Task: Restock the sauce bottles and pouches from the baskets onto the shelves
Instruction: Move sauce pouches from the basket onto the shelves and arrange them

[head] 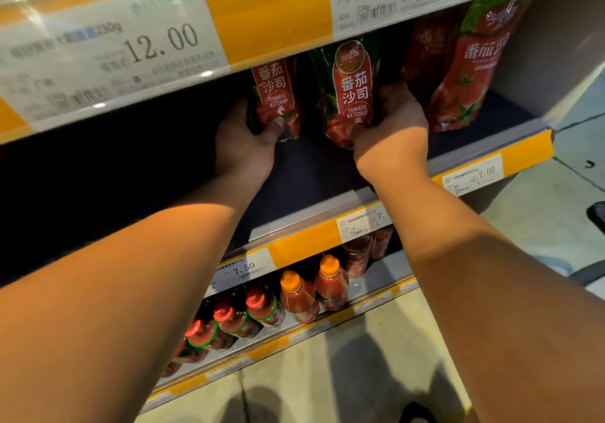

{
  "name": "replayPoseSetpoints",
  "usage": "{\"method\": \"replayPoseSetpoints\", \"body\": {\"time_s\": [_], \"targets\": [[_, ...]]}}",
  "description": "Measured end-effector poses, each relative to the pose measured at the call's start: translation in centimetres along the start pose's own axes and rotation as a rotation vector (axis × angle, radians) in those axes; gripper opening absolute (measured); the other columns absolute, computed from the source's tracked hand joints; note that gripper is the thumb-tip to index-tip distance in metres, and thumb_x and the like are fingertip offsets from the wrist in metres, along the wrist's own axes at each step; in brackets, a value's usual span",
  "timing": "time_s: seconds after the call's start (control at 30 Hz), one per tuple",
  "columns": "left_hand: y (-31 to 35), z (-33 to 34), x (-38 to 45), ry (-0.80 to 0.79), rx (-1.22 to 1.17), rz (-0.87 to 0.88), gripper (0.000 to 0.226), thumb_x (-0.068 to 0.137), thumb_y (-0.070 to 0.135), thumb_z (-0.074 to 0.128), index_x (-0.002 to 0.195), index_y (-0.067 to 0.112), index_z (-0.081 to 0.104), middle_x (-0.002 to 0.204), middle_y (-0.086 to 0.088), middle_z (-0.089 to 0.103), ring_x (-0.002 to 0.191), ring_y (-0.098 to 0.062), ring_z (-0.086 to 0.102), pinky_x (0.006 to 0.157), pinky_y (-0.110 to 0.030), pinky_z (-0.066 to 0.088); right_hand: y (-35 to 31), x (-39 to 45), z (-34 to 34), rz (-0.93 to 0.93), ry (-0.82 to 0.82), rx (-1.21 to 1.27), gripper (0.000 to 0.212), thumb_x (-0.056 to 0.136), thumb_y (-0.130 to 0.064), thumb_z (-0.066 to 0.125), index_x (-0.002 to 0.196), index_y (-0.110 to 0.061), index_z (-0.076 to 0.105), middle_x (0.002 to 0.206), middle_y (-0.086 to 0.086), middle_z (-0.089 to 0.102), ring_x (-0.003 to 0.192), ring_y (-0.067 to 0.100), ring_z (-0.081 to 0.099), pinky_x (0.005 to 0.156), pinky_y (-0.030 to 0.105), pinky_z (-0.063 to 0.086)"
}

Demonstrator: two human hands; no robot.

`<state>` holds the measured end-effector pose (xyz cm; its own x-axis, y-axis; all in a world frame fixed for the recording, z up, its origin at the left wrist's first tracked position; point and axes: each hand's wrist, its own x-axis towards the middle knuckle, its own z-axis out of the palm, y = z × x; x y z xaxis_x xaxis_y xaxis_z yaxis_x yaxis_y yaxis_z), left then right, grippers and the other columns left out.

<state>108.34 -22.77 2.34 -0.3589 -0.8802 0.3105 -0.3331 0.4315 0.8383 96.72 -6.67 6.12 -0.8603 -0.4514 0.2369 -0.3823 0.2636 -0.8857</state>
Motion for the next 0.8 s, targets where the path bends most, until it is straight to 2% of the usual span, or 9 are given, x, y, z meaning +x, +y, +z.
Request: {"method": "replayPoseSetpoints", "body": {"time_s": [0.1, 0.2, 0.43, 0.5, 0.57, 0.6, 0.67, 0.73, 0.8], "targets": [[0.1, -0.1, -0.1, -0.003, 0.001, -0.003, 0.045, 0.087, 0.045, 0.076, 0.128, 0.034, 0.061, 0.105, 0.026, 0.061, 0.102, -0.002, 0.061, 0.092, -0.026, 0.049, 0.0, -0.1, -0.1, 0.017, -0.013, 0.001, 0.043, 0.090, -0.005, 0.072, 0.130, -0.009, 0.059, 0.117, 0.001, 0.068, 0.099, 0.008, 0.058, 0.061, -0.006, 0.033], [0.3, -0.3, -0.3, -0.013, 0.001, -0.017, 0.051, 0.086, 0.046, 0.077, 0.132, 0.031, 0.060, 0.120, 0.015, 0.065, 0.108, -0.005, 0.061, 0.092, -0.025, 0.048, -0.3, 0.0, -0.3, 0.039, -0.037, 0.019, 0.051, 0.088, -0.006, 0.075, 0.135, -0.009, 0.055, 0.121, 0.002, 0.066, 0.104, 0.011, 0.059, 0.063, -0.003, 0.035], [1.5, -2.5, -2.0, -0.083, -0.097, -0.121, 0.063, 0.087, 0.046, 0.078, 0.142, 0.028, 0.052, 0.133, 0.010, 0.063, 0.116, -0.008, 0.058, 0.095, -0.025, 0.043, -2.4, -0.1, -1.8, 0.115, -0.050, 0.073, 0.079, 0.073, -0.026, 0.092, 0.139, -0.013, 0.050, 0.139, 0.007, 0.057, 0.124, 0.023, 0.059, 0.101, 0.031, 0.051], [1.6, -3.5, -2.8, -0.105, -0.104, -0.147, 0.058, 0.091, 0.043, 0.075, 0.142, 0.027, 0.053, 0.122, 0.016, 0.061, 0.111, -0.007, 0.056, 0.090, -0.020, 0.041, -2.8, -0.8, -2.4, 0.144, 0.000, 0.055, 0.069, 0.077, -0.024, 0.087, 0.136, -0.015, 0.052, 0.139, 0.006, 0.057, 0.122, 0.028, 0.060, 0.099, 0.040, 0.055], [1.9, -4.9, -3.6, -0.132, -0.103, -0.160, 0.050, 0.094, 0.035, 0.073, 0.140, 0.023, 0.055, 0.115, 0.018, 0.059, 0.109, -0.007, 0.054, 0.083, -0.014, 0.039, -3.4, -2.0, -2.8, 0.164, 0.023, -0.027, 0.047, 0.083, -0.020, 0.080, 0.126, -0.016, 0.060, 0.122, 0.007, 0.065, 0.104, 0.028, 0.065, 0.074, 0.031, 0.057], [2.2, -5.6, -4.0, -0.150, -0.090, -0.162, 0.048, 0.095, 0.033, 0.072, 0.139, 0.020, 0.056, 0.119, 0.014, 0.060, 0.111, -0.008, 0.055, 0.084, -0.015, 0.039, -3.8, -2.6, -2.9, 0.164, 0.005, -0.064, 0.035, 0.085, -0.021, 0.077, 0.117, -0.017, 0.064, 0.109, 0.005, 0.067, 0.090, 0.026, 0.066, 0.059, 0.023, 0.050], [3.0, -7.4, -4.8, -0.165, -0.072, -0.174, 0.044, 0.095, 0.030, 0.072, 0.134, 0.015, 0.061, 0.129, 0.004, 0.065, 0.116, -0.014, 0.059, 0.091, -0.021, 0.040, -4.9, -4.0, -2.6, 0.137, -0.089, -0.088, 0.018, 0.088, -0.019, 0.073, 0.104, -0.017, 0.067, 0.094, 0.003, 0.066, 0.070, 0.018, 0.059, 0.047, 0.018, 0.035], [3.6, -9.6, -5.9, -0.151, -0.083, -0.191, 0.035, 0.094, 0.025, 0.073, 0.126, 0.014, 0.067, 0.125, -0.001, 0.070, 0.113, -0.014, 0.064, 0.086, -0.014, 0.041, -6.2, -5.6, -1.9, 0.085, -0.243, -0.047, 0.010, 0.087, -0.013, 0.071, 0.096, -0.017, 0.068, 0.089, 0.003, 0.066, 0.070, 0.018, 0.060, 0.050, 0.021, 0.041], [4.1, -12.5, -7.6, -0.136, -0.068, -0.173, 0.028, 0.093, 0.021, 0.073, 0.120, 0.014, 0.070, 0.117, 0.001, 0.072, 0.103, -0.009, 0.066, 0.074, 0.000, 0.039, -7.6, -7.6, -1.1, -0.001, -0.405, -0.004, 0.012, 0.087, -0.013, 0.073, 0.097, -0.018, 0.070, 0.089, 0.001, 0.068, 0.082, 0.023, 0.065, 0.068, 0.030, 0.052]]}}
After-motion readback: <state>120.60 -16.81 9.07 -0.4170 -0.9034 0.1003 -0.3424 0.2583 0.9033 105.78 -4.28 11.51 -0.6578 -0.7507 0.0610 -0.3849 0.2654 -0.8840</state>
